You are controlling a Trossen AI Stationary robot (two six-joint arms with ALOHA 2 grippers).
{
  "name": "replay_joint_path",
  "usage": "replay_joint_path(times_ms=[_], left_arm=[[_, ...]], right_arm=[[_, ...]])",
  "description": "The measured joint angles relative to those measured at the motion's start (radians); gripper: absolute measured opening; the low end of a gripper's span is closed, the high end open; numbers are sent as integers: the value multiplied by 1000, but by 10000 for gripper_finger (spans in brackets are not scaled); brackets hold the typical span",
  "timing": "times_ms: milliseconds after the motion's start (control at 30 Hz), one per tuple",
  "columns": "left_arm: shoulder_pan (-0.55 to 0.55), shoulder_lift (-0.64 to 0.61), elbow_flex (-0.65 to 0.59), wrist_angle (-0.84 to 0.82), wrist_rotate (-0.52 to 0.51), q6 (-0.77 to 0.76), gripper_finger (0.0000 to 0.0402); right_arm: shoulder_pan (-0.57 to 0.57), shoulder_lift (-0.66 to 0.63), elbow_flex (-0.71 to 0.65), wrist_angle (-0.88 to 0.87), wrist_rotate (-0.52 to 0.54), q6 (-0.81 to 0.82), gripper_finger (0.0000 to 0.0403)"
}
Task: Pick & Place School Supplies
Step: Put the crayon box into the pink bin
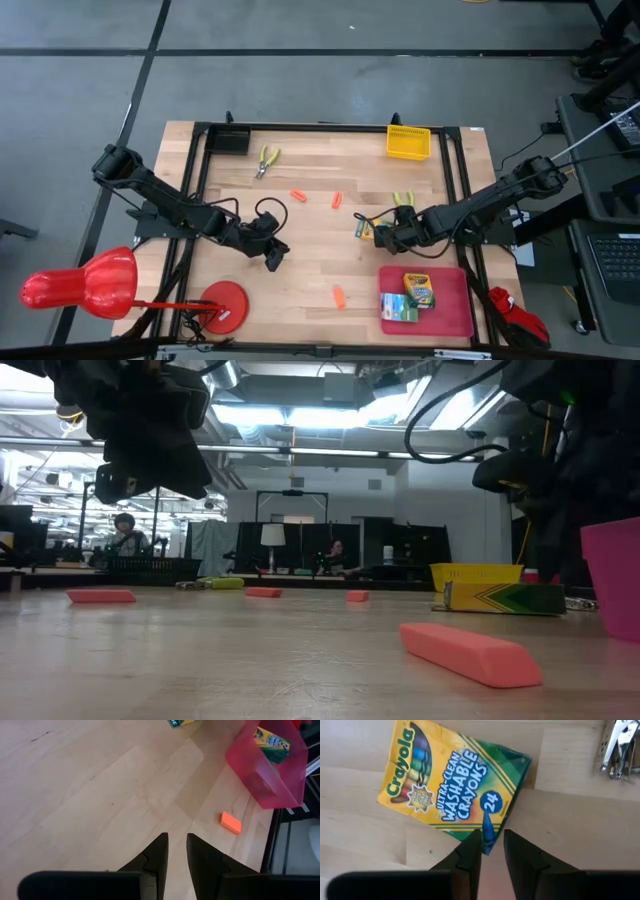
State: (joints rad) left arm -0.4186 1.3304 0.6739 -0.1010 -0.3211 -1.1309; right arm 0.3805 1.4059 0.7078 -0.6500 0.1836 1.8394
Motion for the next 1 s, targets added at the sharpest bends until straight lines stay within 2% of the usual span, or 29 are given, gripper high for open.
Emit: replay_joint_path(times_ms=[200,433,533,733,1000], left_arm=[[3,0,0,0,5,1,65],[3,0,0,0,1,3,65],[3,0,0,0,1,4,65],[3,0,0,0,0,8,65],[3,0,0,0,4,10,65]], right_arm=[[0,0,0,0,4,-16,11],[1,0,0,0,11,-18,4],[14,-1,0,14,23,-18,10],[36,-11,0,26,78,34,51],[31,-11,0,21,87,46,81]])
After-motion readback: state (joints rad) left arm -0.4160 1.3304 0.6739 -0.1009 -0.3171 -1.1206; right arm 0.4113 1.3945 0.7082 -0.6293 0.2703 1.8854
